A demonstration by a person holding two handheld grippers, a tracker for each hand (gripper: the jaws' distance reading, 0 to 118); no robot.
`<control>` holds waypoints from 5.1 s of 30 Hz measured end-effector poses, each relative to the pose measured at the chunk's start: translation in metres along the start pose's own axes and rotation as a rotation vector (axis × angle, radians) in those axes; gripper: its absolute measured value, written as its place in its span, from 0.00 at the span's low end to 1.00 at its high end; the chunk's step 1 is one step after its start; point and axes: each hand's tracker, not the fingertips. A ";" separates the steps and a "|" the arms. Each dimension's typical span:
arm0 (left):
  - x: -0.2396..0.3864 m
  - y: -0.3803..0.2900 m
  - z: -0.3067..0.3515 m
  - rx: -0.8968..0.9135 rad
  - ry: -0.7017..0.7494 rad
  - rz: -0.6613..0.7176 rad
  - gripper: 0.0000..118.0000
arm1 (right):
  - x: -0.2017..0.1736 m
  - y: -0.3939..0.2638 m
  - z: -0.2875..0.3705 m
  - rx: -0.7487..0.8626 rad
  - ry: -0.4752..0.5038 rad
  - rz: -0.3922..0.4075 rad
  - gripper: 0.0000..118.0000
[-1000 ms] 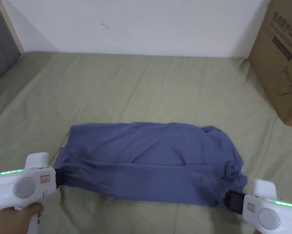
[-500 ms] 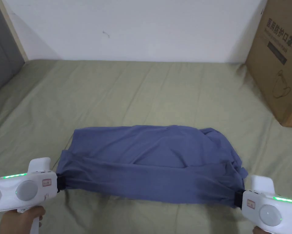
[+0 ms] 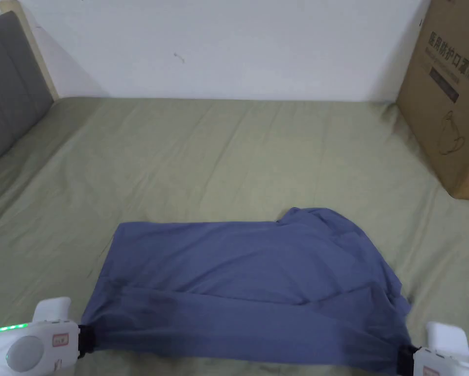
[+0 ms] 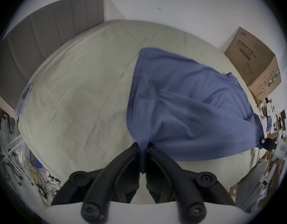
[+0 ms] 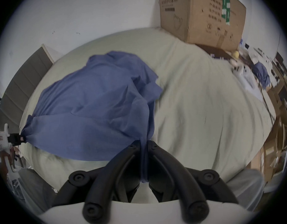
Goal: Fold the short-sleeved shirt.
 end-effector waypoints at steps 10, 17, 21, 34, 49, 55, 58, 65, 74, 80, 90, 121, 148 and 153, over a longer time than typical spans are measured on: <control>0.008 -0.011 -0.018 -0.050 0.061 -0.045 0.14 | -0.002 -0.012 -0.015 -0.024 -0.023 -0.045 0.11; 0.025 0.021 0.047 0.158 -0.044 0.041 0.81 | -0.021 0.048 0.064 0.271 0.052 -0.006 0.88; 0.054 0.052 0.100 0.369 -0.094 -0.024 0.81 | -0.044 0.084 0.114 0.462 0.074 0.043 0.89; 0.153 0.076 0.163 0.835 -0.062 -0.255 0.37 | -0.106 0.113 0.172 0.812 0.079 0.165 0.39; 0.141 0.110 0.111 0.742 -0.132 -0.173 0.00 | -0.117 0.135 0.138 0.773 0.053 0.179 0.00; 0.110 0.169 0.054 0.589 -0.111 -0.151 0.00 | -0.125 0.159 0.111 0.748 0.041 0.193 0.00; 0.092 0.201 0.019 0.476 -0.088 -0.093 0.00 | -0.128 0.169 0.094 0.728 0.039 0.192 0.00; 0.062 0.250 -0.075 0.137 0.029 0.005 0.84 | -0.131 0.178 0.045 0.639 0.015 0.168 0.00; 0.032 0.241 -0.158 0.001 0.080 0.009 0.72 | -0.125 0.175 -0.005 0.525 -0.022 0.178 0.00; 0.049 0.231 -0.160 0.051 0.077 -0.065 0.07 | -0.116 0.174 -0.020 0.474 -0.037 0.172 0.00; 0.065 0.220 -0.092 0.207 -0.024 -0.077 0.02 | -0.072 0.228 -0.078 0.318 -0.035 0.114 0.07; 0.047 0.177 -0.008 0.263 -0.033 -0.023 0.02 | -0.046 0.226 -0.060 0.222 0.084 0.129 0.03; -0.016 -0.022 0.003 0.083 0.021 0.003 0.02 | 0.010 -0.002 -0.007 0.023 0.056 -0.042 0.03; -0.009 -0.021 -0.003 0.039 0.037 -0.012 0.16 | 0.011 -0.006 -0.003 0.046 0.061 -0.092 0.15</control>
